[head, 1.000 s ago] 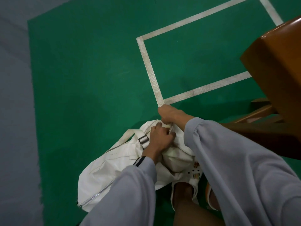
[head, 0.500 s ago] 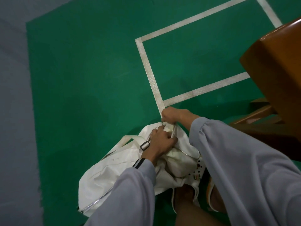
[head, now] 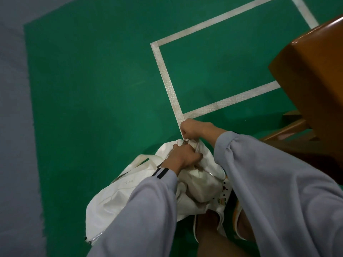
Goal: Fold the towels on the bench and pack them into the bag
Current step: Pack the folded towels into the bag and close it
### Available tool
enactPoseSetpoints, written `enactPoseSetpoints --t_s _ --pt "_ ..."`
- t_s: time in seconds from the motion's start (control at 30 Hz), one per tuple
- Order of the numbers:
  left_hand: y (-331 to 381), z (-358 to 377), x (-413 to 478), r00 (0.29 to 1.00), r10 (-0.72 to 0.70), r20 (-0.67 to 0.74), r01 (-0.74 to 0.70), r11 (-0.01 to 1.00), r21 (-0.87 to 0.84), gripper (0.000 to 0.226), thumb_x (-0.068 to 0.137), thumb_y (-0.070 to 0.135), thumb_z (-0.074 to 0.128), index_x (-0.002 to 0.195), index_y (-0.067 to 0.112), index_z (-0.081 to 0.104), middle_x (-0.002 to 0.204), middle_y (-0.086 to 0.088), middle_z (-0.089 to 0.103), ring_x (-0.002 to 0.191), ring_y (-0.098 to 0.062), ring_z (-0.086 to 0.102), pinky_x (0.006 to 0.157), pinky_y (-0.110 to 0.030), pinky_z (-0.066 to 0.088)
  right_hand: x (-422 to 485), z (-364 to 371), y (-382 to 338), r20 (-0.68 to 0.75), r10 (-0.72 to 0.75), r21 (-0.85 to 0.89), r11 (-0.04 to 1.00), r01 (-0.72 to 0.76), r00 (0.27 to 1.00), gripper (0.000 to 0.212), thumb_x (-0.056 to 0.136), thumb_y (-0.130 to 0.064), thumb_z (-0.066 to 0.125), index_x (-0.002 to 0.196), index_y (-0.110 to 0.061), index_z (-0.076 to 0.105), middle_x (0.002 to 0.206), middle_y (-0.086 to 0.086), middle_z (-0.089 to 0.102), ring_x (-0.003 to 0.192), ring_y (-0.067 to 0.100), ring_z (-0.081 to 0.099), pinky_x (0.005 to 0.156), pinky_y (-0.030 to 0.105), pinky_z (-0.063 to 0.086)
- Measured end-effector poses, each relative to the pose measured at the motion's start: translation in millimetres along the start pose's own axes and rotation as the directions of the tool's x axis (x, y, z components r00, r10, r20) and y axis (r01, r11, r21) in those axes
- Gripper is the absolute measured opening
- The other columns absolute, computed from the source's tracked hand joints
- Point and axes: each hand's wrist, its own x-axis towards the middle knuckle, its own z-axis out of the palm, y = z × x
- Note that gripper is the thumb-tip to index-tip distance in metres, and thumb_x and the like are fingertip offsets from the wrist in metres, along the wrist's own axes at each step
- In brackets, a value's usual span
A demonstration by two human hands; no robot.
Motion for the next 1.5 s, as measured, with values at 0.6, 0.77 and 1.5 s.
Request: enactPoseSetpoints --t_s 0.6,0.77,1.5 --pt "-45.4 -22.8 3.0 0.967 -0.055 -0.247 -0.148 0.669 -0.728 0.017 0.094 0.012 0.065 0.081 0.021 0.074 0.086 -0.005 0.074 0.077 -0.017 0.067 0.068 -0.032 0.057 -17.9 -10.0 -12.0 0.012 -0.061 -0.18 0.982 0.062 0.998 0.013 0.094 -0.003 0.05 0.094 -0.012 0.059 0.096 0.014 0.062 0.08 0.03 0.056 0.081 0.041 0.056" --pt "-59.7 -34.4 31.8 0.911 -0.156 -0.381 -0.091 0.826 -0.556 0.03 0.093 -0.005 0.05 0.09 0.014 0.072 0.09 -0.013 0.076 0.055 -0.02 0.07 0.047 -0.026 0.051 -18.3 -7.0 -6.7 -0.028 -0.04 -0.083 0.996 0.037 0.999 0.015 0.093 -0.006 0.051 0.095 -0.009 0.065 0.097 0.016 0.068 0.079 0.031 0.058 0.078 0.04 0.056" --pt "-73.4 -36.7 80.4 0.918 0.387 -0.083 -0.39 0.921 -0.014 0.021 0.101 0.018 0.061 0.117 0.014 0.075 0.112 -0.003 0.076 0.098 -0.02 0.068 0.087 -0.03 0.05 -26.6 -3.9 -2.9 -0.019 -0.135 -0.141 0.981 0.131 0.991 0.014 0.083 0.001 0.062 0.081 -0.012 0.064 0.078 0.005 0.058 0.072 0.026 0.062 0.066 0.041 0.057"
